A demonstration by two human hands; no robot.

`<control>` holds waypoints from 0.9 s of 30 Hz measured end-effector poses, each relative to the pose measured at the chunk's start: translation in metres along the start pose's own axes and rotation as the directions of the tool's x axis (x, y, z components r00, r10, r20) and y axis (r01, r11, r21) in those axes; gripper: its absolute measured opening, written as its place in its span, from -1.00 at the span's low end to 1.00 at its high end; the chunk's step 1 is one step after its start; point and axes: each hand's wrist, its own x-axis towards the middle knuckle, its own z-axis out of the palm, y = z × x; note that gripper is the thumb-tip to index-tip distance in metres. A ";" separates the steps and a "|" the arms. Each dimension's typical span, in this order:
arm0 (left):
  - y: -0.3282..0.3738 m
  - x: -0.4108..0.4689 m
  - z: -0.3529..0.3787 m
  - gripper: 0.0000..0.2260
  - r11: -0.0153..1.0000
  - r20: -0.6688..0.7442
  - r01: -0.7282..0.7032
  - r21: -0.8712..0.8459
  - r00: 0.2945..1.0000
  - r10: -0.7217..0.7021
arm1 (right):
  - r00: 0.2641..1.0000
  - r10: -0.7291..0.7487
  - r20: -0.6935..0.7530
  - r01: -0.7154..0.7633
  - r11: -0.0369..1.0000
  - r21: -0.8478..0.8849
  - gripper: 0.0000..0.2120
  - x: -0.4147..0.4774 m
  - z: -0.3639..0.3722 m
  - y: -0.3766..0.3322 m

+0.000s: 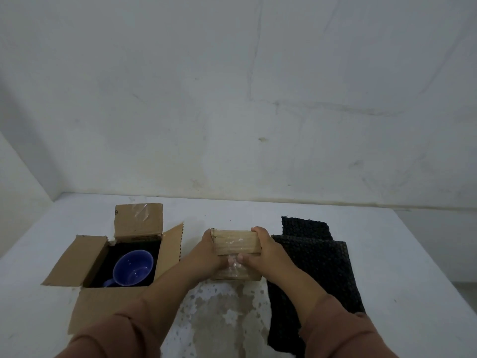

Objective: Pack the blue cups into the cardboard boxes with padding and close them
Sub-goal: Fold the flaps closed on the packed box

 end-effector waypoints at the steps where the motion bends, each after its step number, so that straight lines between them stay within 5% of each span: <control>1: 0.001 -0.001 0.001 -0.40 1.000 -0.004 0.006 -0.001 1.000 -0.006 | 1.000 0.001 0.000 -0.001 1.000 0.015 -0.37 -0.001 0.000 0.001; 10: -0.003 -0.006 0.015 -0.31 0.991 -0.156 -0.060 0.122 0.985 0.079 | 0.998 -0.008 -0.065 0.011 0.999 0.047 -0.44 -0.009 0.002 0.015; 14: -0.012 -0.009 0.029 -0.54 0.993 -0.260 -0.066 0.101 0.961 0.091 | 0.990 -0.067 -0.122 0.056 0.995 -0.087 -0.47 -0.010 0.020 0.028; 17: -0.015 -0.015 0.040 -0.75 0.990 -0.247 -0.062 -0.129 0.969 0.029 | 0.988 -0.088 -0.126 0.068 0.986 -0.152 -0.53 -0.017 0.036 0.039; 20: -0.029 -0.014 0.040 -0.39 0.979 -0.226 -0.029 -0.201 0.974 -0.018 | 0.989 -0.082 -0.126 0.059 0.982 -0.179 -0.60 -0.023 0.045 0.050; 22: -0.046 -0.011 0.041 -0.39 0.990 -0.195 -0.003 -0.140 0.981 -0.024 | 0.987 -0.103 -0.127 0.084 0.986 -0.144 -0.62 -0.023 0.046 0.057; 24: -0.049 -0.011 0.043 -0.62 1.000 -0.209 -0.004 -0.003 0.978 0.003 | 0.985 -0.119 -0.122 0.113 0.992 -0.052 -0.64 -0.022 0.041 0.061; 27: -0.031 -0.020 0.050 -0.39 0.963 -0.317 -0.059 0.263 0.937 0.144 | 0.992 -0.044 -0.120 0.065 0.982 0.178 -0.62 -0.026 0.023 0.065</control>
